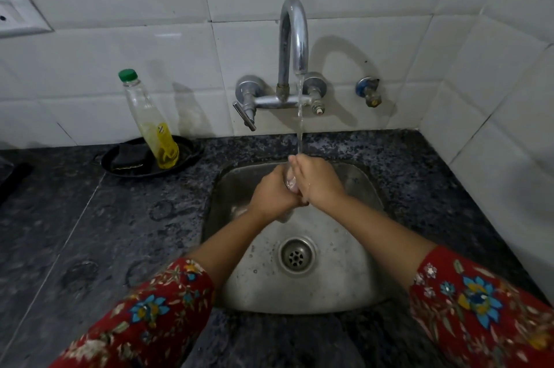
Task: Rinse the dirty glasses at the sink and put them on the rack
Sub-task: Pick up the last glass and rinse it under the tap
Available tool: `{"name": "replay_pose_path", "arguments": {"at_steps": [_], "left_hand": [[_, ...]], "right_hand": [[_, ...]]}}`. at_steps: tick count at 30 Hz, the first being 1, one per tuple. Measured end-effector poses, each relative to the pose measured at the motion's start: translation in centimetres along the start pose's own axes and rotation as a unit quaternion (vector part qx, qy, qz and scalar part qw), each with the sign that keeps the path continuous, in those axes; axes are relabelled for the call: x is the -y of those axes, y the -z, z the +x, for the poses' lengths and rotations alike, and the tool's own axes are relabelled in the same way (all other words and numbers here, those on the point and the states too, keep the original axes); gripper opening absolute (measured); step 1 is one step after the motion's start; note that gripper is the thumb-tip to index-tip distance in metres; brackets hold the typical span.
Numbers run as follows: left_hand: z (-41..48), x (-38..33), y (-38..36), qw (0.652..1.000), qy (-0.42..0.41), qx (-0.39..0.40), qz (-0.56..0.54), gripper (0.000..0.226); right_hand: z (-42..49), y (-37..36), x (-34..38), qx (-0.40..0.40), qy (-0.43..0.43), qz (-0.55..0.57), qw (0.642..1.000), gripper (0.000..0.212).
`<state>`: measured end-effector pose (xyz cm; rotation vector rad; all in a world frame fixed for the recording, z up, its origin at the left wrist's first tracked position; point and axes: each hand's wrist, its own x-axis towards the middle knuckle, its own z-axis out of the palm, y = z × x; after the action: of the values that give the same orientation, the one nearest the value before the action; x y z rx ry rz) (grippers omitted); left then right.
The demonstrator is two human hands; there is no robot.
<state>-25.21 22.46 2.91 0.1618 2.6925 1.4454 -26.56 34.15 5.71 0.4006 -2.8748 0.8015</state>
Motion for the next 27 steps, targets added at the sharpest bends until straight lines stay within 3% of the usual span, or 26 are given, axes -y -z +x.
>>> {"name": "replay_pose_path", "arguments": {"at_steps": [2,4,5,7,9,11,13,16,18,20,22,23,25,27], "left_hand": [[0.3,0.4,1.4,0.983,-0.025,0.113,-0.140,0.043],[0.3,0.9,2.7,0.952,-0.023,0.223,-0.210,0.033],[0.2,1.1,2.7,0.947,-0.013,0.241,-0.211,0.030],[-0.2,1.1,1.7,0.970,0.001,0.182,-0.160,0.031],[-0.7,0.7,0.0,0.998,-0.007,0.060,0.002,0.048],[-1.0,0.6,-0.8,0.996,0.001,-0.018,0.083,0.060],[-0.4,0.6,0.1,0.999,-0.015,0.041,-0.031,0.049],[0.2,0.8,2.1,0.958,-0.009,0.193,-0.212,0.041],[0.2,0.6,1.8,0.963,0.010,0.176,-0.206,0.044],[-0.1,-0.1,0.3,0.995,0.027,0.074,-0.063,0.057],[-0.9,-0.6,-1.0,0.990,0.040,-0.029,0.135,0.066],[-1.1,-0.7,-1.1,0.984,0.035,-0.057,0.163,0.064],[-0.7,-0.4,-0.2,0.999,0.008,-0.009,0.041,0.053],[-0.1,-0.1,1.4,0.986,-0.003,0.108,-0.124,0.040]], "right_hand": [[-1.1,0.2,-0.4,-0.046,0.088,0.096,0.990,0.034],[-2.3,0.3,-1.2,-0.019,0.146,0.184,0.972,0.030],[-2.7,0.3,-1.4,-0.006,0.142,0.192,0.971,0.032],[-2.6,-0.1,-1.0,-0.008,0.096,0.122,0.988,0.039],[-1.9,-0.1,0.2,0.016,0.009,0.017,1.000,0.043],[-1.4,-0.3,0.6,0.017,-0.028,-0.005,0.999,0.041],[-1.7,0.0,0.1,-0.021,0.014,0.072,0.997,0.035],[-3.0,0.5,-0.9,-0.028,0.083,0.190,0.978,0.025],[-2.8,0.0,-1.1,-0.043,0.075,0.160,0.983,0.026],[-1.5,-0.3,-0.4,-0.029,0.020,0.078,0.996,0.034],[-0.5,-0.3,0.6,0.012,-0.051,0.000,0.999,0.040],[-0.3,-0.4,0.7,0.017,-0.048,-0.008,0.999,0.040],[-0.9,-0.1,0.4,-0.008,0.010,0.041,0.999,0.038],[-2.0,0.2,-0.2,-0.019,0.074,0.141,0.987,0.033]]}}
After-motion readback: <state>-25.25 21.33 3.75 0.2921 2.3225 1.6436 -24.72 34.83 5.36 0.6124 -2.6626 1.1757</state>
